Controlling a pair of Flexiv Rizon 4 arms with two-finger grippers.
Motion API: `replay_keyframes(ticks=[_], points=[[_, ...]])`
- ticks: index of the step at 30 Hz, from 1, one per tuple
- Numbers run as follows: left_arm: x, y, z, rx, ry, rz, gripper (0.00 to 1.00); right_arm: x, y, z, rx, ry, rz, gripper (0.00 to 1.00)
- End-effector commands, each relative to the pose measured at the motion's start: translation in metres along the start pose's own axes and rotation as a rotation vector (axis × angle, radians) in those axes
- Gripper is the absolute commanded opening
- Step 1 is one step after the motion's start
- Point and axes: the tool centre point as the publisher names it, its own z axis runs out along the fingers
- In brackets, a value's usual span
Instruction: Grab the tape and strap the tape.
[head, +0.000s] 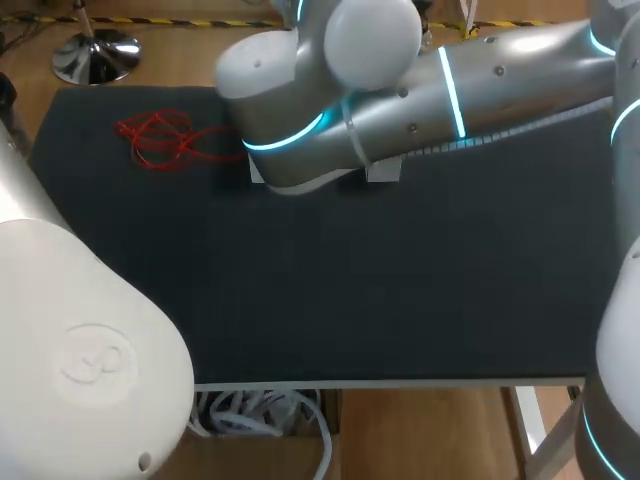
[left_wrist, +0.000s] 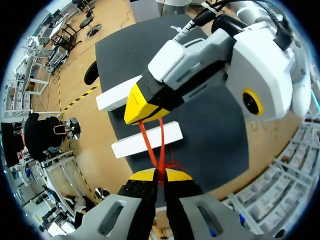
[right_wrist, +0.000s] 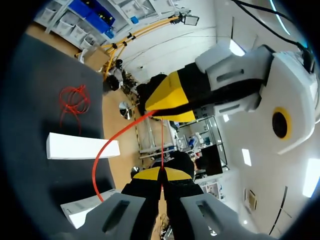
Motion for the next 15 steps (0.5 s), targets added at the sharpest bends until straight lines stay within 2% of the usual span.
replay_keyframes(ticks=[1,15], points=[[-0.0005,-0.0006,-0.0010,-0.003,0.003,-0.001,0.00,0.0004,0.0046,-0.0029,0.007,0.007,-0.003,0.00],[-0.0005,-0.0006,-0.0010,-0.003,0.003,-0.001,0.00,-0.0021,0.0109,-0.0029,-0.003,-0.008,-0.002,0.00]])
